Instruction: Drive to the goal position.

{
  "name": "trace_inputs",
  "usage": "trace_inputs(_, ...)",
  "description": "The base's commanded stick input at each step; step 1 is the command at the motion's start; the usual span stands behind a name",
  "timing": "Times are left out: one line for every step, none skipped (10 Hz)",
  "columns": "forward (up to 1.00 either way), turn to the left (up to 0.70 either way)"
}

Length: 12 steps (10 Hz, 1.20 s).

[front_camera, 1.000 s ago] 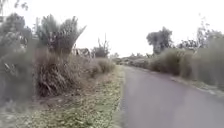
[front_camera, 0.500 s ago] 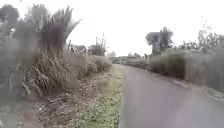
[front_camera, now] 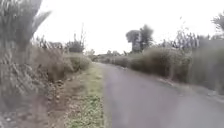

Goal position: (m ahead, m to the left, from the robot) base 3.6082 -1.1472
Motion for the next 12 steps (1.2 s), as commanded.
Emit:
trace_inputs(1.00, -0.40)
trace_inputs(1.00, -0.40)
trace_inputs(1.00, -0.40)
trace_inputs(1.00, -0.40)
trace_inputs(1.00, -0.40)
trace_inputs(1.00, -0.40)
trace_inputs(1.00, -0.40)
trace_inputs(1.00, -0.40)
trace_inputs(1.00, -0.28)
trace_inputs(1.00, -0.18)
trace_inputs(1.00, -0.08)
trace_inputs(0.00, 0.00)
